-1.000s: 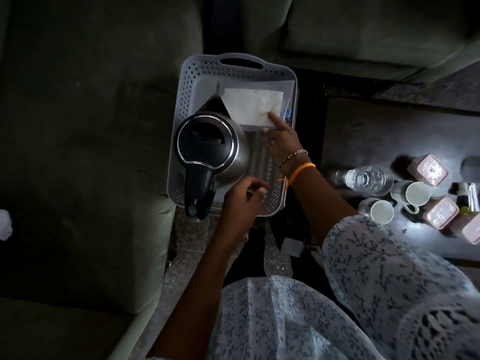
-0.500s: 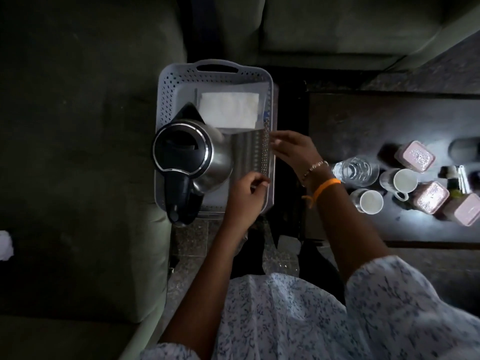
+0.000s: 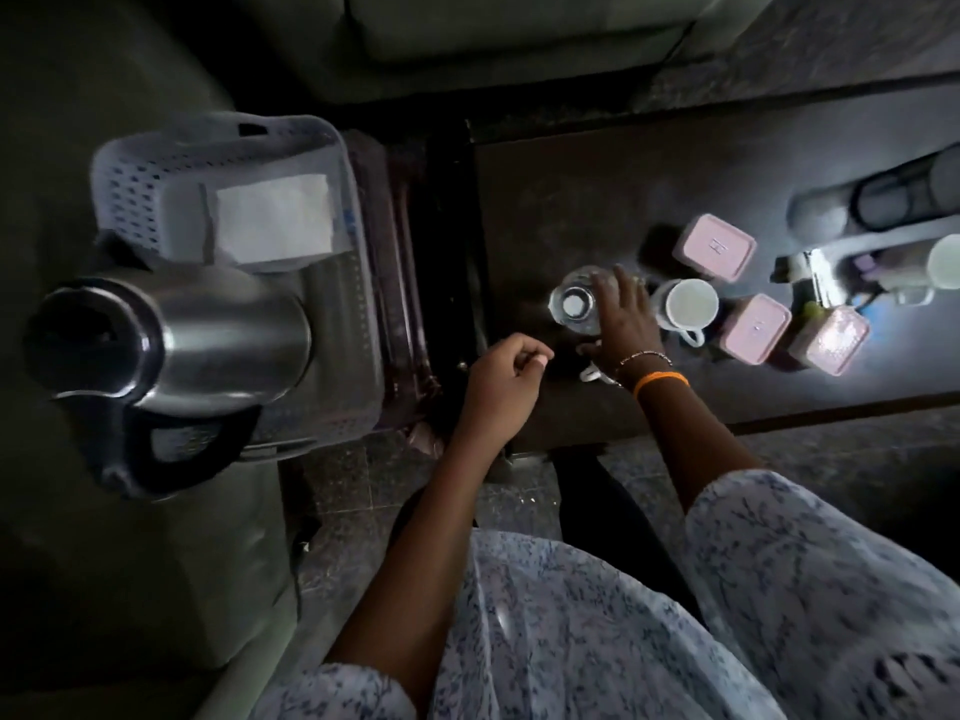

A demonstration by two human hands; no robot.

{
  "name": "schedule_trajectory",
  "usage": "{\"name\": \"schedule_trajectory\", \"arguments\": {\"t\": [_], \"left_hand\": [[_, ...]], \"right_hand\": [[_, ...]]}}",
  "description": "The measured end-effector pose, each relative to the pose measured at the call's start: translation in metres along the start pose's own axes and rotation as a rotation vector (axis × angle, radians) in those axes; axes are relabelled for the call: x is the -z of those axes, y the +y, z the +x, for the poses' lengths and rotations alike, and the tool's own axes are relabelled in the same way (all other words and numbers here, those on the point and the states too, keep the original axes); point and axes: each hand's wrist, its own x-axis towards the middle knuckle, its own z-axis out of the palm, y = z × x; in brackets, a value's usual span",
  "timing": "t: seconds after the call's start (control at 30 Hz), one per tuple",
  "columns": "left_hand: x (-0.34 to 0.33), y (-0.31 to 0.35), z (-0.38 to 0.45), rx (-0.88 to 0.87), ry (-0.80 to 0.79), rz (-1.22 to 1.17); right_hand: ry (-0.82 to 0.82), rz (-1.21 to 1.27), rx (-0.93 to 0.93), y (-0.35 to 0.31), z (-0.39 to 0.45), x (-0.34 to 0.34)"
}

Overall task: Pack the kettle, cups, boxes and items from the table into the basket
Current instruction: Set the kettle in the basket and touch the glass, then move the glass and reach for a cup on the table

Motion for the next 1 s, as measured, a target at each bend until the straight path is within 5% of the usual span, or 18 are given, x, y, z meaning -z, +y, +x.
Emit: {"name": "schedule_trajectory", "arguments": {"t": [0.33,0.63,1.0], "left_hand": [[-0.056,0.021,0.030,0.102,0.129,0.027],[-0.098,0.062,0.048,0.050,0.162,0.058],[-0.153,0.106,0.066,0.022,0.097,-0.006]], "right_hand": [[0.011,0.005,0.306,0.023,0.029,0.009],[0.225,0.355,0.250,0.065,0.047,0.070],[0.406,0.394,0.000,0.154,0.094,0.135]]}}
